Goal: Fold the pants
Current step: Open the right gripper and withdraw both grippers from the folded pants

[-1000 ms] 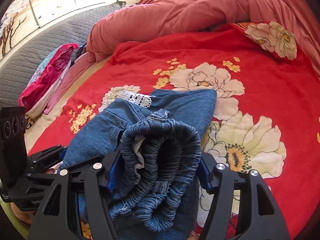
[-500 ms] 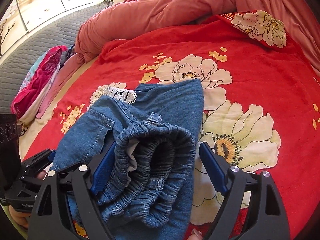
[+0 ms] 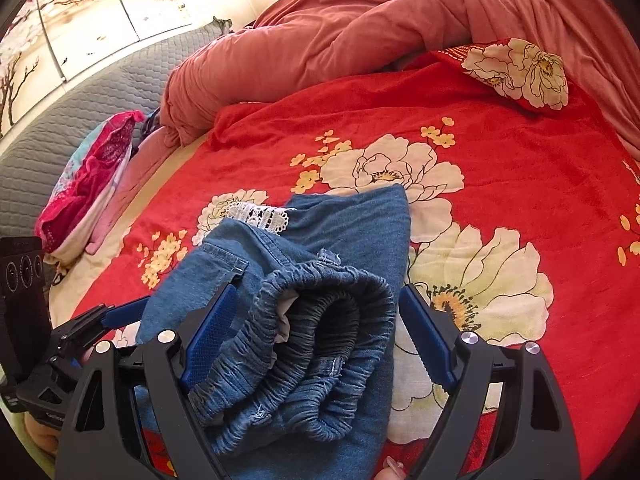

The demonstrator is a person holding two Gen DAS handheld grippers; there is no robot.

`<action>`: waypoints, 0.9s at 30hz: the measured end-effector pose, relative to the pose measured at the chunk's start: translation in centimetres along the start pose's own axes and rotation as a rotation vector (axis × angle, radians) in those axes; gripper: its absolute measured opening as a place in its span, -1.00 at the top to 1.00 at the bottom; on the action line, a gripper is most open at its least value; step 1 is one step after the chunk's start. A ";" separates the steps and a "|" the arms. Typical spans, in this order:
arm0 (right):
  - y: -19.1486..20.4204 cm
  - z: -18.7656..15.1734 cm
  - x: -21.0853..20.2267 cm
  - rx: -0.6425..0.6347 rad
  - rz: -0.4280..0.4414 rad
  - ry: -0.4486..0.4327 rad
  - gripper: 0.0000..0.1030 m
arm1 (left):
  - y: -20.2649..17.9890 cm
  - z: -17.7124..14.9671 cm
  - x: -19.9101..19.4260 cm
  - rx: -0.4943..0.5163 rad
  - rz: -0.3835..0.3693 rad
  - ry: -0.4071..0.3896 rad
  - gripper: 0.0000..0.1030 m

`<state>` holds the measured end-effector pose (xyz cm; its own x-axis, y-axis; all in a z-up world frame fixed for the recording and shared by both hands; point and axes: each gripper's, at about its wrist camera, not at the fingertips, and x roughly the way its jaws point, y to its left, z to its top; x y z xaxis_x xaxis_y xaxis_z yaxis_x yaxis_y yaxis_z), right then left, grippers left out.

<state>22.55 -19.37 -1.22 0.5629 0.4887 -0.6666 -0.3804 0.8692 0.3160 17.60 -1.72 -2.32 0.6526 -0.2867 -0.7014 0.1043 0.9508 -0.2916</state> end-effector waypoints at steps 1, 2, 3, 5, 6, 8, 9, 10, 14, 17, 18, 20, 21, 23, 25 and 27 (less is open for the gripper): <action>0.0 0.0 -0.1 -0.001 0.001 -0.001 -0.59 | 0.0 0.1 0.0 -0.001 -0.001 0.000 -0.76; 0.1 0.1 -0.1 -0.003 0.000 -0.003 -0.59 | 0.0 0.1 0.0 -0.002 -0.001 0.000 -0.77; 0.1 0.1 -0.1 -0.005 0.000 -0.004 -0.59 | 0.0 0.2 0.0 -0.001 0.001 0.000 -0.79; 0.2 0.1 -0.2 -0.005 -0.002 -0.007 -0.60 | 0.0 0.3 -0.1 0.003 0.006 -0.002 -0.80; 0.3 0.1 -0.3 -0.006 -0.002 -0.010 -0.60 | 0.0 0.3 -0.2 0.005 0.009 -0.005 -0.81; 0.3 0.1 -0.5 -0.005 -0.002 -0.018 -0.61 | -0.1 0.4 -0.4 0.007 0.007 -0.006 -0.81; 0.3 0.1 -0.6 -0.005 -0.003 -0.022 -0.61 | 0.0 0.4 -0.5 0.006 0.007 -0.008 -0.81; 0.3 0.1 -0.8 -0.005 -0.003 -0.029 -0.61 | 0.0 0.4 -0.7 0.007 0.007 -0.011 -0.81; 0.4 0.3 -1.5 -0.009 -0.009 -0.056 -0.61 | -0.1 0.6 -1.3 0.014 0.012 -0.025 -0.81; 0.4 0.3 -1.9 -0.007 -0.012 -0.067 -0.90 | -0.2 0.7 -1.6 0.022 0.021 -0.034 -0.81; 0.5 0.3 -2.1 -0.004 -0.017 -0.078 -0.91 | -0.3 0.7 -1.7 0.025 0.024 -0.036 -0.81; 0.5 0.4 -2.4 -0.005 -0.018 -0.088 -0.91 | -0.4 0.8 -2.0 0.031 0.034 -0.043 -0.81; 0.5 0.5 -2.5 -0.006 -0.017 -0.091 -0.91 | -0.4 0.8 -2.2 0.033 0.038 -0.047 -0.81; 0.6 0.5 -3.0 -0.011 -0.025 -0.109 -0.90 | -0.5 0.9 -2.6 0.038 0.045 -0.056 -0.81; 0.7 0.5 -3.4 -0.012 -0.022 -0.123 -0.90 | -0.6 0.9 -3.0 0.044 0.057 -0.067 -0.81; 0.8 0.4 -3.9 -0.009 -0.020 -0.134 -0.91 | -0.7 1.0 -3.5 0.049 0.064 -0.080 -0.81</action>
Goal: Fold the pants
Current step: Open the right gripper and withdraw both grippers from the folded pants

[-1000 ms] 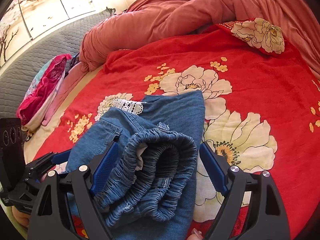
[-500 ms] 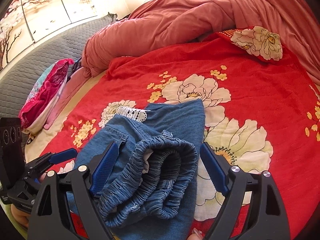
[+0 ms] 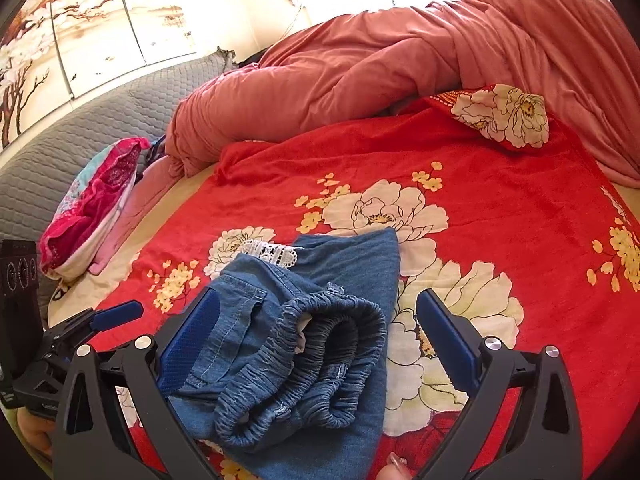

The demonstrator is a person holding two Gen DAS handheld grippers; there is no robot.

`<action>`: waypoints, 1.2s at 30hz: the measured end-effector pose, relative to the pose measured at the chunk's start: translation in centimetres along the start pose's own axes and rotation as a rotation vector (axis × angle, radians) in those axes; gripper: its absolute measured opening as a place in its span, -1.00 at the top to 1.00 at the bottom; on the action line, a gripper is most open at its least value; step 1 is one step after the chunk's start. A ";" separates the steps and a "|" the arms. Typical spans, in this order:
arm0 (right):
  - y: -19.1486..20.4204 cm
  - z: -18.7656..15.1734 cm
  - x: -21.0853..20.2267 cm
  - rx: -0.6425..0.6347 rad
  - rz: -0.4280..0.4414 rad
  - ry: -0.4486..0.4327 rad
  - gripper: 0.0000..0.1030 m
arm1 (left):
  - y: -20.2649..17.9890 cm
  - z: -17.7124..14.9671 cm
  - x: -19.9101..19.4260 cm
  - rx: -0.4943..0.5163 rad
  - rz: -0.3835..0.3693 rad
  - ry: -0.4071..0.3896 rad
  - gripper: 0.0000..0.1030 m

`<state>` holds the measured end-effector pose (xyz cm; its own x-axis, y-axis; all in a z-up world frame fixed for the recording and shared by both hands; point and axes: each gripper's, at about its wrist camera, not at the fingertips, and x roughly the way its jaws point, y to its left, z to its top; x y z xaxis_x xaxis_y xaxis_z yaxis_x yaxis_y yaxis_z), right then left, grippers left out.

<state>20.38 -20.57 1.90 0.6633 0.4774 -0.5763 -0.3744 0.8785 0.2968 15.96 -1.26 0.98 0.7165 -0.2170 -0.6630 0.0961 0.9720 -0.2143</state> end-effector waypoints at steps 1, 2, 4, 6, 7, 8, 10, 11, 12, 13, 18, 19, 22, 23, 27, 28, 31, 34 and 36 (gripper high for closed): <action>0.0 0.0 -0.3 0.002 0.002 -0.007 -0.91 | 0.0 0.1 -0.2 0.003 0.003 -0.005 -0.81; 0.1 0.0 -0.6 0.002 0.004 -0.012 -0.91 | -0.1 0.1 -0.5 0.005 0.008 -0.013 -0.81; 0.3 -0.1 -1.1 -0.004 -0.001 -0.022 -0.91 | -0.1 0.2 -0.8 0.007 0.012 -0.021 -0.81; 0.5 -0.1 -1.6 -0.009 -0.011 -0.038 -0.91 | -0.1 0.2 -1.1 0.007 0.016 -0.028 -0.81; 0.7 -0.2 -1.9 -0.013 -0.015 -0.046 -0.91 | -0.1 0.2 -1.2 0.008 0.017 -0.030 -0.81; 0.8 -0.2 -2.1 -0.017 -0.018 -0.054 -0.91 | -0.1 0.3 -1.3 0.007 0.019 -0.033 -0.81; 1.0 -0.2 -2.8 -0.024 -0.032 -0.073 -0.91 | -0.1 0.3 -1.6 0.007 0.022 -0.037 -0.81; 1.1 -0.2 -3.0 -0.025 -0.034 -0.080 -0.91 | -0.1 0.3 -1.8 0.006 0.025 -0.041 -0.81; 1.1 -0.3 -3.3 -0.027 -0.036 -0.086 -0.91 | -0.1 0.3 -2.0 0.006 0.027 -0.045 -0.81; 1.3 -0.3 -3.7 -0.029 -0.040 -0.095 -0.91 | -0.1 0.2 -2.2 0.005 0.027 -0.048 -0.81; 1.7 -0.7 -5.1 -0.039 -0.046 -0.120 -0.91 | -0.5 -0.1 -3.5 0.007 0.040 -0.070 -0.81; 1.8 -0.9 -5.5 -0.042 -0.046 -0.124 -0.91 | -0.5 -0.2 -3.7 0.009 0.042 -0.073 -0.81; 2.0 -1.5 -6.2 -0.040 -0.048 -0.140 -0.91 | -0.9 -0.7 -4.4 0.015 0.048 -0.083 -0.81; 2.0 -1.8 -6.4 -0.039 -0.048 -0.141 -0.91 | -1.0 -0.9 -4.6 0.014 0.048 -0.084 -0.81; 2.4 -2.9 -7.3 -0.053 -0.060 -0.145 -0.91 | -1.3 -1.7 -5.3 0.016 0.050 -0.090 -0.81; 2.6 -3.1 -7.5 -0.058 -0.060 -0.146 -0.91 | -1.4 -2.0 -5.5 0.015 0.052 -0.091 -0.81; 3.0 -3.9 -8.0 -0.073 -0.072 -0.154 -0.91 | -1.6 -3.3 -6.0 0.002 0.041 -0.085 -0.81; 3.4 -4.7 -8.5 -0.091 -0.093 -0.163 -0.91 | -1.6 -4.4 -6.3 -0.006 0.034 -0.077 -0.81; 3.6 -5.2 -8.8 -0.107 -0.101 -0.168 -0.91 | -1.5 -4.9 -6.3 -0.008 0.044 -0.067 -0.81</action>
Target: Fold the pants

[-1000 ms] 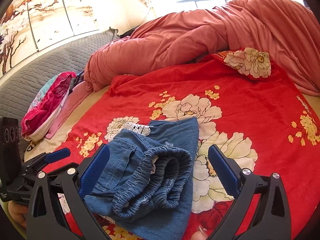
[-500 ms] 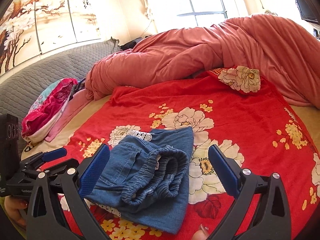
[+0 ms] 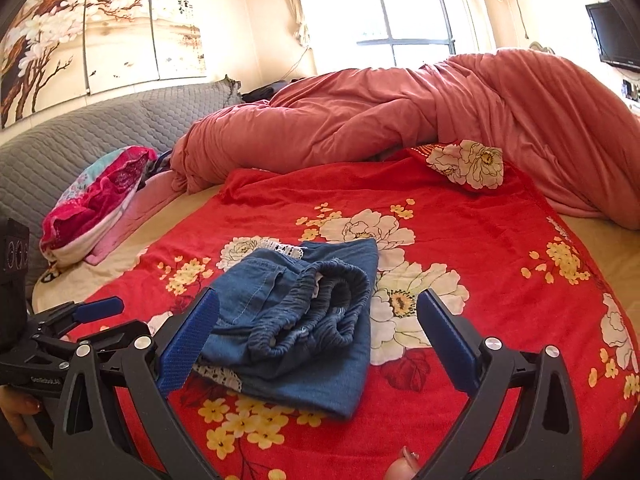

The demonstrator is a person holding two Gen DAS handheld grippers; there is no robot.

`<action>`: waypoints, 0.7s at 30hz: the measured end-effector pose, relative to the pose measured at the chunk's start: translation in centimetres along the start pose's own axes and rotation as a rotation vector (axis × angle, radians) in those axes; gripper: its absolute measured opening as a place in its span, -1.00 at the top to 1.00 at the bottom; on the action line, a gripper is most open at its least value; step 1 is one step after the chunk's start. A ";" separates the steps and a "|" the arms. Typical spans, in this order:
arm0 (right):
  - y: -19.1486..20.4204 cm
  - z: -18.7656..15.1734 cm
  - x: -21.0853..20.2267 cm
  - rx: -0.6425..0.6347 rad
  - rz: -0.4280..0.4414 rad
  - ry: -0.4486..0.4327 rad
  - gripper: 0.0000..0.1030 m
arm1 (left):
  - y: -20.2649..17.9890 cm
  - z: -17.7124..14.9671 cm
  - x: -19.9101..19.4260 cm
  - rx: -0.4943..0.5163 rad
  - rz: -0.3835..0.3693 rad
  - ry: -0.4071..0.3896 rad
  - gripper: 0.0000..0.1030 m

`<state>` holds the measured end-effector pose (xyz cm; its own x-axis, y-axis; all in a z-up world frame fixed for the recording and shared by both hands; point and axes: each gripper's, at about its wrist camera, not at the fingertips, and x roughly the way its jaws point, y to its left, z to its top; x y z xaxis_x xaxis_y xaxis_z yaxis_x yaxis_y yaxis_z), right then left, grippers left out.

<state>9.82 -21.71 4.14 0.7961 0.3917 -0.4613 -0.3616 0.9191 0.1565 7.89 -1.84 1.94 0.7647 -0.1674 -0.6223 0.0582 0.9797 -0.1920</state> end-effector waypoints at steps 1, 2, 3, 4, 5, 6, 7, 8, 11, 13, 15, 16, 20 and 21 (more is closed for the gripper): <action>0.2 -0.2 -0.3 -0.011 -0.006 -0.003 -0.91 | 0.1 -0.3 0.0 -0.005 0.002 0.004 -0.81; 0.4 -0.4 -0.5 -0.019 -0.011 -0.009 -0.91 | 0.1 -0.6 -0.1 -0.010 0.007 0.007 -0.81; 0.6 -0.5 -0.7 -0.025 -0.012 -0.013 -0.91 | 0.2 -0.8 -0.1 -0.012 0.005 0.008 -0.81; 0.9 -0.7 -1.0 -0.039 -0.017 -0.020 -0.91 | 0.2 -1.0 -0.2 -0.010 0.008 0.008 -0.81; 1.0 -0.8 -1.2 -0.048 -0.025 -0.028 -0.91 | 0.2 -1.2 -0.3 -0.009 0.015 0.008 -0.81; 1.1 -1.0 -1.4 -0.057 -0.032 -0.034 -0.91 | 0.2 -1.4 -0.4 -0.007 0.019 0.006 -0.81; 1.3 -1.1 -1.7 -0.068 -0.041 -0.040 -0.91 | 0.2 -1.5 -0.5 -0.006 0.022 0.005 -0.81; 1.4 -1.2 -1.9 -0.074 -0.045 -0.046 -0.91 | 0.2 -1.6 -0.7 -0.008 0.024 0.002 -0.81; 1.4 -1.8 -2.5 -0.077 -0.053 -0.052 -0.91 | 0.2 -2.1 -1.2 -0.005 0.030 -0.009 -0.81; 1.4 -2.1 -2.7 -0.076 -0.059 -0.046 -0.91 | 0.1 -2.4 -1.4 -0.001 0.027 -0.006 -0.81; 1.4 -2.6 -2.9 -0.070 -0.062 -0.038 -0.91 | -0.1 -2.6 -1.5 0.005 0.028 -0.002 -0.81; 1.3 -2.8 -2.9 -0.066 -0.058 -0.031 -0.91 | -0.1 -2.8 -1.6 0.008 0.029 0.001 -0.81; 1.3 -3.6 -3.3 -0.053 -0.060 -0.017 -0.91 | -0.5 -3.3 -1.9 0.015 0.028 0.005 -0.81; 1.3 -3.8 -3.4 -0.053 -0.062 -0.012 -0.91 | -0.5 -3.4 -1.9 0.017 0.029 0.006 -0.81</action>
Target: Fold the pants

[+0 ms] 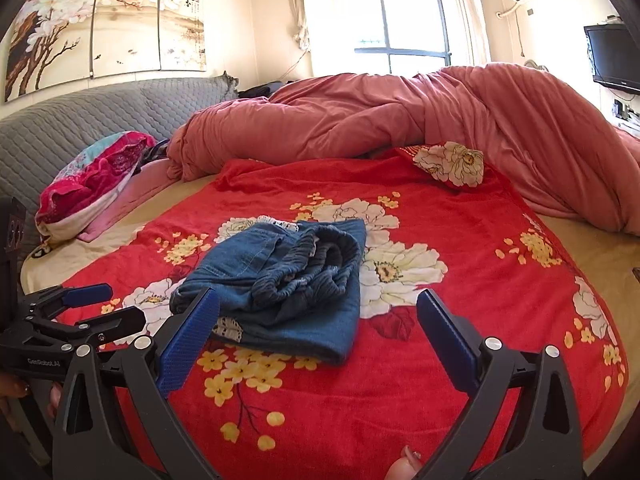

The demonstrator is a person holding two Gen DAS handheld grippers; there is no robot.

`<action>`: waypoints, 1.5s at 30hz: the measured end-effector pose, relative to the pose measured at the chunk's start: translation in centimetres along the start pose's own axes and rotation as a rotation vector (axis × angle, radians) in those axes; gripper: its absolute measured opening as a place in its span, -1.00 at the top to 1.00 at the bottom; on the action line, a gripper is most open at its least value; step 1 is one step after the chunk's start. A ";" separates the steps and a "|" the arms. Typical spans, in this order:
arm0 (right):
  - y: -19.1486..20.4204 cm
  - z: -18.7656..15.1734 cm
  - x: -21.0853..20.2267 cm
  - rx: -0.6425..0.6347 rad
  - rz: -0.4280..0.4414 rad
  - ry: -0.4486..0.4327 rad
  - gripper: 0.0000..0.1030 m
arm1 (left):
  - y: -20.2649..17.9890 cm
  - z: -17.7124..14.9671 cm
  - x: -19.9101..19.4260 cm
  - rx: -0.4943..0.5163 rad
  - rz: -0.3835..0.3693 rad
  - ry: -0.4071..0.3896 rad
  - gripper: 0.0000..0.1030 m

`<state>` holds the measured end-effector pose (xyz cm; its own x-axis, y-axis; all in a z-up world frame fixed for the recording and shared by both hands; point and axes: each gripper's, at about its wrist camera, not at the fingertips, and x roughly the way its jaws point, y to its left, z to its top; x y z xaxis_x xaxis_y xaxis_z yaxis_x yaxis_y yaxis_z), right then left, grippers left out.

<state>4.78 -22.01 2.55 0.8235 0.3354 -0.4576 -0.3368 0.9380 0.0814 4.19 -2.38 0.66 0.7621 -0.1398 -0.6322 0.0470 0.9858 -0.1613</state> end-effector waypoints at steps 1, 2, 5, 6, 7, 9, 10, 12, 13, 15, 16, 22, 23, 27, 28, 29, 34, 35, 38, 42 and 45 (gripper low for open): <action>0.0 -0.2 -0.1 -0.001 -0.004 0.003 -0.91 | -0.1 -0.1 -0.1 0.000 0.001 0.001 -0.81; 0.0 -0.3 -0.1 -0.002 -0.009 0.007 -0.91 | -0.2 -0.3 -0.1 0.001 -0.001 0.002 -0.81; -0.1 -0.9 -0.3 -0.002 -0.017 0.017 -0.91 | -0.4 -0.9 -0.2 0.001 -0.003 0.007 -0.81; -0.1 -1.1 -0.3 -0.002 -0.019 0.020 -0.91 | -0.4 -1.1 -0.2 0.001 -0.003 0.007 -0.81; -0.1 -1.3 -0.4 -0.004 -0.021 0.025 -0.91 | -0.5 -1.2 -0.2 0.000 -0.002 0.008 -0.81; -0.1 -1.7 -0.5 -0.008 -0.028 0.034 -0.91 | -0.6 -1.6 -0.3 -0.005 -0.004 0.010 -0.81; -0.2 -1.9 -0.5 -0.008 -0.025 0.039 -0.91 | -0.7 -1.9 -0.3 -0.007 -0.003 0.011 -0.81; -0.2 -2.4 -0.6 -0.003 -0.016 0.053 -0.91 | -0.8 -2.5 -0.4 -0.010 -0.002 0.013 -0.81; -0.2 -2.8 -0.6 0.000 -0.017 0.060 -0.91 | -0.9 -2.7 -0.4 -0.011 -0.003 0.017 -0.81; -0.2 -3.2 -0.6 0.003 -0.018 0.072 -0.91 | -1.1 -3.4 -0.3 -0.005 -0.009 0.029 -0.81; -0.3 -3.5 -0.7 0.006 -0.018 0.078 -0.91 | -1.1 -3.6 -0.3 -0.005 -0.008 0.032 -0.81; -0.6 -4.6 -1.2 0.001 -0.047 0.083 -0.91 | -1.1 -5.0 0.1 -0.013 -0.004 0.062 -0.81; -0.7 -4.8 -1.2 0.004 -0.054 0.086 -0.91 | -1.0 -5.1 0.2 -0.015 -0.002 0.065 -0.81; -1.2 -5.6 -0.4 0.027 -0.061 0.115 -0.91 | -1.0 -5.4 0.5 -0.020 -0.002 0.073 -0.81; -1.2 -5.7 -0.3 0.024 -0.061 0.114 -0.91 | -1.0 -5.5 0.5 -0.023 -0.003 0.075 -0.81; -1.0 -5.7 -0.2 0.015 -0.061 0.112 -0.91 | -0.9 -5.5 0.6 -0.026 -0.003 0.078 -0.81; -0.9 -5.8 -0.1 0.000 -0.058 0.107 -0.91 | -0.7 -5.5 0.8 -0.035 0.003 0.081 -0.81; -1.0 -5.8 0.0 0.004 -0.055 0.111 -0.91 | -0.7 -5.5 0.8 -0.035 0.002 0.081 -0.81; -0.9 -5.8 0.2 0.002 -0.051 0.115 -0.91 | -0.6 -5.5 0.9 -0.038 0.003 0.085 -0.81; -1.0 -5.9 0.1 0.003 -0.052 0.106 -0.91 | -0.5 -5.4 1.0 -0.037 0.001 0.088 -0.81; -1.0 -5.8 0.2 0.003 -0.054 0.110 -0.91 | -0.5 -5.4 1.0 -0.039 -0.001 0.089 -0.81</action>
<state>2.57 -23.40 -2.76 0.7856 0.2727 -0.5554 -0.2915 0.9549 0.0566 1.46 -3.54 -3.96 0.7017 -0.1501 -0.6965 0.0209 0.9815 -0.1905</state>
